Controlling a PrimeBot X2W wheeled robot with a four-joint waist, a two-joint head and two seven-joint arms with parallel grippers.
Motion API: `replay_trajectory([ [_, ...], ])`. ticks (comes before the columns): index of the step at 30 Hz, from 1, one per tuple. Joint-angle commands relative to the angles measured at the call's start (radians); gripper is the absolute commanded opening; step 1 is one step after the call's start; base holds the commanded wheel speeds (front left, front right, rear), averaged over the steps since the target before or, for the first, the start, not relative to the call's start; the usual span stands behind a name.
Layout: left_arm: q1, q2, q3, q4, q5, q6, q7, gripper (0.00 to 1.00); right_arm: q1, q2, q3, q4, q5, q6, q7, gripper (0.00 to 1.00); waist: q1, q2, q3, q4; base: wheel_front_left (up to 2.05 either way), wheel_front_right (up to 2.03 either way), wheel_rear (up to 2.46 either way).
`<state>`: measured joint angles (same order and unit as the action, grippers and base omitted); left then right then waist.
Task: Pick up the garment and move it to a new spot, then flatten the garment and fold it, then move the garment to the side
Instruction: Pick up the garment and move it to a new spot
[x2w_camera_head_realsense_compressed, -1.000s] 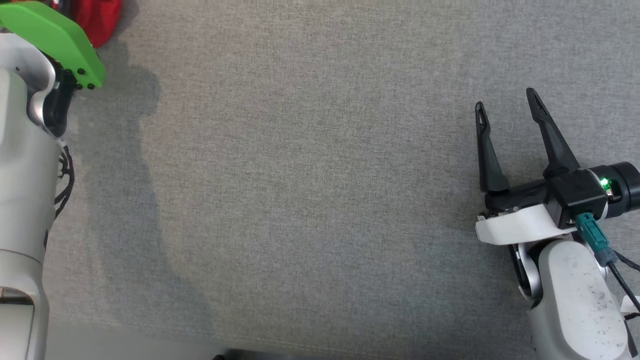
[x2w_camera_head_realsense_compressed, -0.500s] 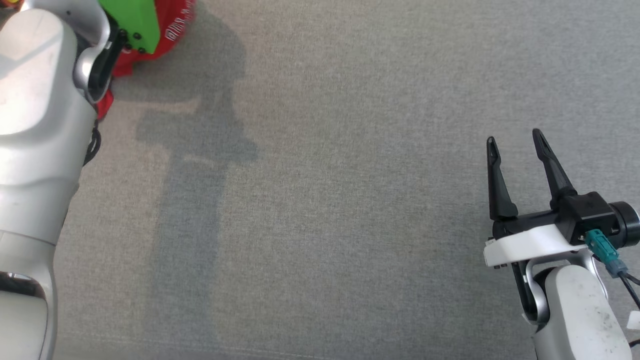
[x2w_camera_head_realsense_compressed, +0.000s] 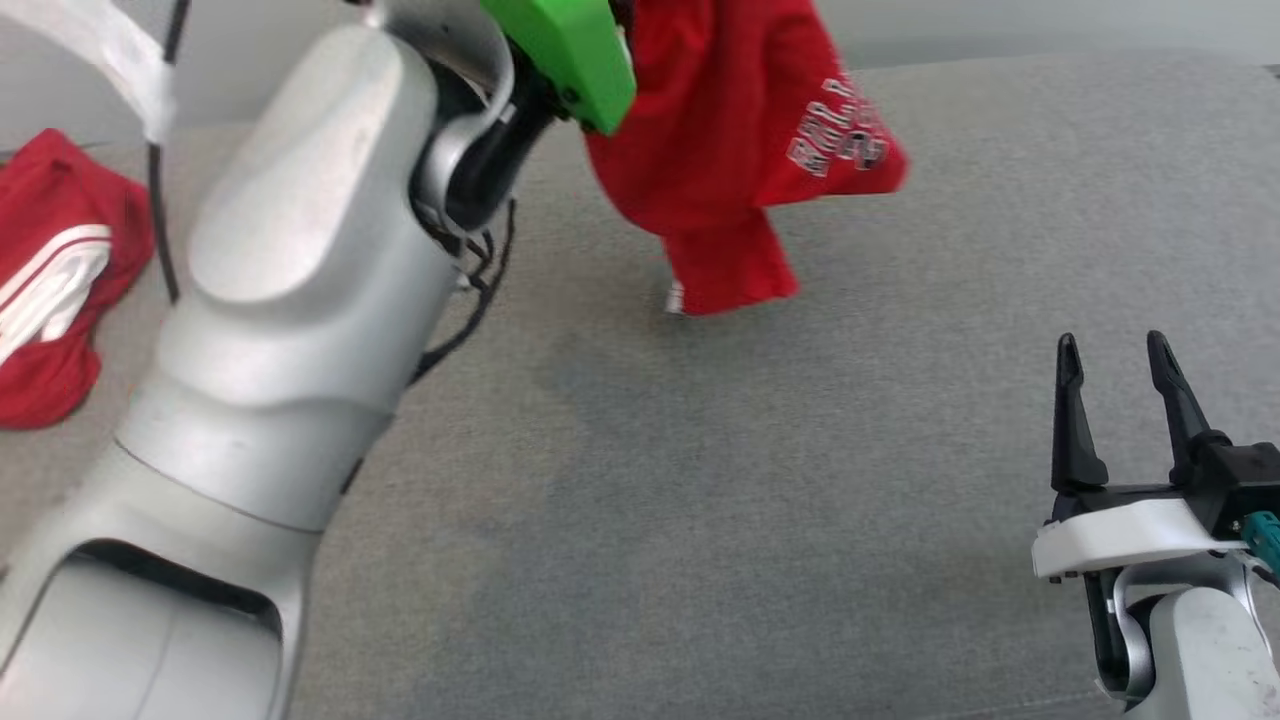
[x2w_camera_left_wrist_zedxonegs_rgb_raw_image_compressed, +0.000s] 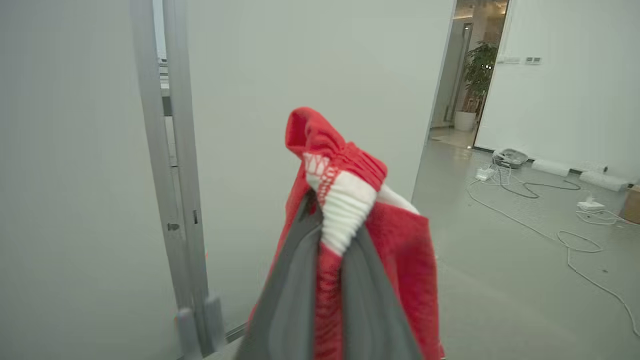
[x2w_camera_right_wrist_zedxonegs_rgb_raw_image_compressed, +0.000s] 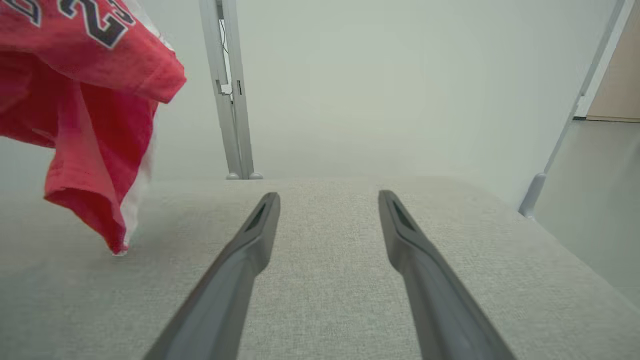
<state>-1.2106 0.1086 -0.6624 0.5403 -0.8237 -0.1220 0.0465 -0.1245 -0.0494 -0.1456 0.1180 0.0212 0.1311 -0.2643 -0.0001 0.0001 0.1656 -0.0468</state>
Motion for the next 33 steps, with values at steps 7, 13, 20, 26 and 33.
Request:
replay_trajectory([
  [7,0.287,-0.048,-0.021,0.016,-0.1,0.038,-0.157,0.0,0.005,-0.002,-0.009,-0.001,0.023,-0.001,0.0,1.0,0.0001,-0.0001,0.023,-0.105,0.0,0.0,0.0],
  [13,0.499,-0.052,-0.078,0.17,-0.115,0.046,-0.221,0.0,-0.012,-0.002,-0.001,0.001,0.032,-0.001,0.0,1.0,0.0001,-0.0001,0.054,-0.103,0.0,0.0,0.0],
  [20,0.619,-0.046,-0.095,0.266,-0.151,0.012,-0.247,0.0,-0.007,-0.002,0.007,0.009,0.023,-0.001,0.0,1.0,0.0001,-0.0001,0.05,-0.064,0.0,0.0,0.0],
  [26,0.652,-0.048,-0.082,0.295,-0.192,0.0,-0.263,0.0,-0.002,-0.002,0.02,0.017,0.017,-0.001,0.0,1.0,0.0001,-0.0001,0.025,-0.037,0.0,0.0,0.0],
  [33,0.648,-0.036,-0.085,0.298,-0.16,-0.003,-0.297,1.0,0.001,-0.002,0.039,0.026,0.018,-0.001,0.0,1.0,0.0001,-0.0001,0.004,-0.02,0.0,0.0,0.0],
])
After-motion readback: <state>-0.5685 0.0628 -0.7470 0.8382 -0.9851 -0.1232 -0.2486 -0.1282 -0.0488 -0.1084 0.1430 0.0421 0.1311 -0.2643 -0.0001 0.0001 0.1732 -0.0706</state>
